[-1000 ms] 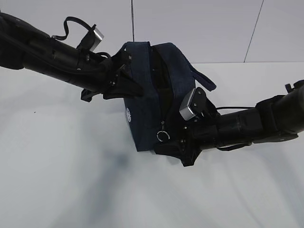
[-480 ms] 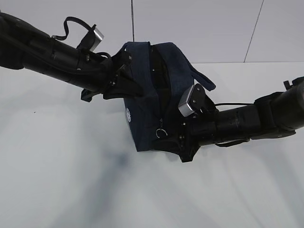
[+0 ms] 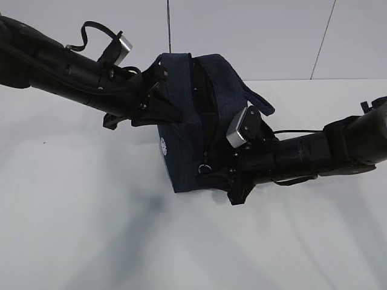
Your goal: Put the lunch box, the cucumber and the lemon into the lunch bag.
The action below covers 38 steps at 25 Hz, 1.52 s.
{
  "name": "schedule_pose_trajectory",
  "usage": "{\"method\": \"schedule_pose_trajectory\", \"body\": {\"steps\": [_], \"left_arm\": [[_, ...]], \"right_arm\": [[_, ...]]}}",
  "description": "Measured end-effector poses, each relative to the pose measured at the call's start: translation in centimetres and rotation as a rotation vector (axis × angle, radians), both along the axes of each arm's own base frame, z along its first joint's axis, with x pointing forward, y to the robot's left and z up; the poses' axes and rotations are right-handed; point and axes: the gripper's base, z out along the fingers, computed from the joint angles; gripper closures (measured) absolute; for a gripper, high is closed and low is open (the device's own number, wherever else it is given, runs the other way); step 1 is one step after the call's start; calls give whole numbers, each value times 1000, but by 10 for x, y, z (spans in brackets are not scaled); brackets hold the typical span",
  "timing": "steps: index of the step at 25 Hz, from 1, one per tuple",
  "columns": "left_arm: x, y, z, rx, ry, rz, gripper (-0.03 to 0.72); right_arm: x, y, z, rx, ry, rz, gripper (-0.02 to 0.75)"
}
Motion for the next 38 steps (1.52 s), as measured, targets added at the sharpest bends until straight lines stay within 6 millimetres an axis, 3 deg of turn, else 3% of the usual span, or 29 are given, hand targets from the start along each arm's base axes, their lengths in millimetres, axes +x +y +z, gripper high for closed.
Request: {"method": "schedule_pose_trajectory", "body": {"steps": [38], "left_arm": [[0,0,0,0,0,0,693]], "right_arm": [[7,-2,0,-42,-15,-30,494]]}}
